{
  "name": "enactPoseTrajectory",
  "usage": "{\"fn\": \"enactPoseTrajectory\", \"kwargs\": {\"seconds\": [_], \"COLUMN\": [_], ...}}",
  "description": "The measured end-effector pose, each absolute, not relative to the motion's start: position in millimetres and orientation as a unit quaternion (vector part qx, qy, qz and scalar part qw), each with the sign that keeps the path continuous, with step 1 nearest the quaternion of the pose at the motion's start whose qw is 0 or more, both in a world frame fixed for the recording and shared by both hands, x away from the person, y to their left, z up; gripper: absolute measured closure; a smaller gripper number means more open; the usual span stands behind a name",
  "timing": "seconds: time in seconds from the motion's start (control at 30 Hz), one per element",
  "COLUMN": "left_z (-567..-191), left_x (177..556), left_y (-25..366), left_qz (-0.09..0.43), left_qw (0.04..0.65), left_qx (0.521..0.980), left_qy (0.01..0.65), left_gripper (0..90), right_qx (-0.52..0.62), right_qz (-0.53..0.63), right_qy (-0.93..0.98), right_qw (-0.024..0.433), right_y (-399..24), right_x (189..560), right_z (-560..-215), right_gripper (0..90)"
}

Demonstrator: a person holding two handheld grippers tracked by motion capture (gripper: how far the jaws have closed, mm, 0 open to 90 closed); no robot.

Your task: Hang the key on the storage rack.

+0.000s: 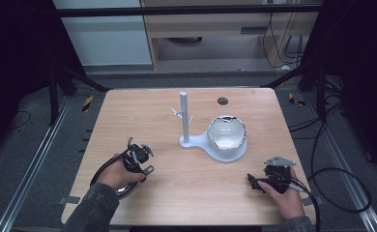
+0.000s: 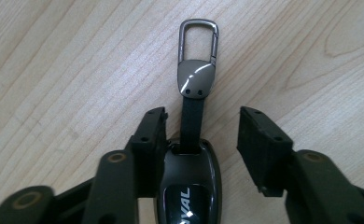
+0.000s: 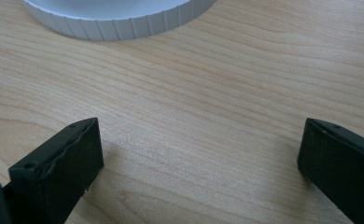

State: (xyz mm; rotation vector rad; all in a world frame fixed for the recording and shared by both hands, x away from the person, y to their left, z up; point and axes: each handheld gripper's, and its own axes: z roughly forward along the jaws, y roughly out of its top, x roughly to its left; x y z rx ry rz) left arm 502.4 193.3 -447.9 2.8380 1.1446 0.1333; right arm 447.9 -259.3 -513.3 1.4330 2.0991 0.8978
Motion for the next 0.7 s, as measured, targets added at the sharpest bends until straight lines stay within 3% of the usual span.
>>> {"fn": "enactPoseTrajectory", "kwargs": {"seconds": [0.7], "left_z": [-455.1], "left_x": [508.9], "left_y": [195.5], "left_qz": [0.039], "left_qw": [0.031], "left_qx": [0.928], "left_qy": [0.369], "left_gripper": [65.4], "right_qx": [0.518], "right_qz": [0.325], "right_qy": [0.759], "right_qw": [0.222], "right_y": [-259.3], "right_x": [448.0], "right_z": [-513.4], "right_gripper": [0.5]}}
